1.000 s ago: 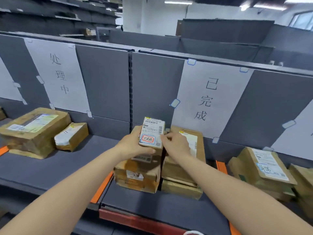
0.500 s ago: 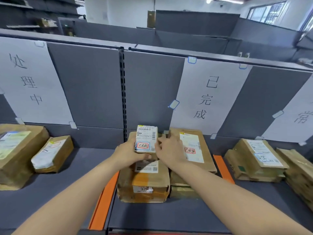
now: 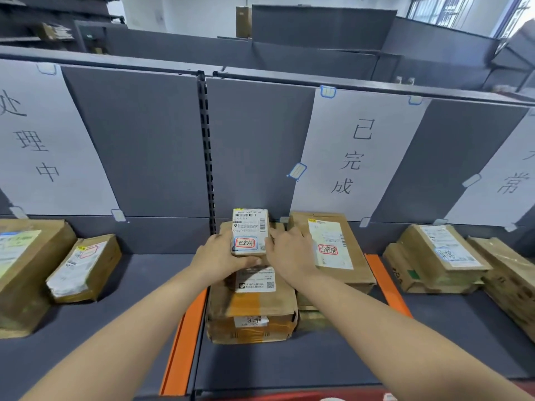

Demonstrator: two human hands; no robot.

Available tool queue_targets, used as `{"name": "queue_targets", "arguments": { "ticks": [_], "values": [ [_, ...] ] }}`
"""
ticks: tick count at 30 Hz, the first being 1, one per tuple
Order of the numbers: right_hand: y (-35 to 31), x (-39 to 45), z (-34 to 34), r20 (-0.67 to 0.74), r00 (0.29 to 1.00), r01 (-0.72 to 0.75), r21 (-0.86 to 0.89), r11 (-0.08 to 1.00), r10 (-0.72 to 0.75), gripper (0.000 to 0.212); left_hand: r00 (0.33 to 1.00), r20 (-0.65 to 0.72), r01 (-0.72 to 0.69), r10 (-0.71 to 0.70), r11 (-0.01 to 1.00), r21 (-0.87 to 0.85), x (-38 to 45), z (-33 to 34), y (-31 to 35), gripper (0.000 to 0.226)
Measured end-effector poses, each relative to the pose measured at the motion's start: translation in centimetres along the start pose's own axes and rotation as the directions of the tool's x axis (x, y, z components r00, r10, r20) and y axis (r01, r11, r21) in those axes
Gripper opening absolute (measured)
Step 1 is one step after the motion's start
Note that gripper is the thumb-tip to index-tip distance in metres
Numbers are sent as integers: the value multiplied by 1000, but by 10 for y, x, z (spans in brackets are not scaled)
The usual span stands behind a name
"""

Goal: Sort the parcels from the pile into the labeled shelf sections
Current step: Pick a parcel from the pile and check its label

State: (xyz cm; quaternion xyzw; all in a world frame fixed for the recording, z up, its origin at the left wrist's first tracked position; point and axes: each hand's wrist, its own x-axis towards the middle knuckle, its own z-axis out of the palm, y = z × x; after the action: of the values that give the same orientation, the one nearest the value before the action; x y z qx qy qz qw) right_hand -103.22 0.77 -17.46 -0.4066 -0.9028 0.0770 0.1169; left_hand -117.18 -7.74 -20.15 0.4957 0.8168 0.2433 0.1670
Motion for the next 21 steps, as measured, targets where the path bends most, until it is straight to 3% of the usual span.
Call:
{"name": "queue_targets", "arguments": {
  "ticks": [2, 5, 7, 12, 16, 21],
  "values": [
    [0, 1, -2, 17, 1000, -4, 5, 1000, 4, 35, 1000, -1, 15, -16, 999, -28, 0, -2, 2, 89],
    [0, 1, -4, 27, 999, -20, 22, 1000, 19, 35, 999, 6, 43, -43, 998, -53, 0, -7, 7, 127],
    [0, 1, -5, 28, 999, -31, 43, 999, 30, 36, 999, 3, 45, -44, 998, -32, 0, -9, 11, 140],
    [6, -3, -13, 15, 999, -39, 154, 987, 37, 39, 997, -82, 18, -7, 992, 128, -1, -19, 30, 125],
    [20, -7, -32, -33, 998, -49, 203, 978, 57, 40, 984, -151, -71, 94, 986, 149, 4, -21, 57, 106],
    [59, -21, -57, -115, 986, -95, 220, 971, 123, 36, 956, -139, -244, 259, 963, 118, 9, -6, 107, 87]
  ]
}}
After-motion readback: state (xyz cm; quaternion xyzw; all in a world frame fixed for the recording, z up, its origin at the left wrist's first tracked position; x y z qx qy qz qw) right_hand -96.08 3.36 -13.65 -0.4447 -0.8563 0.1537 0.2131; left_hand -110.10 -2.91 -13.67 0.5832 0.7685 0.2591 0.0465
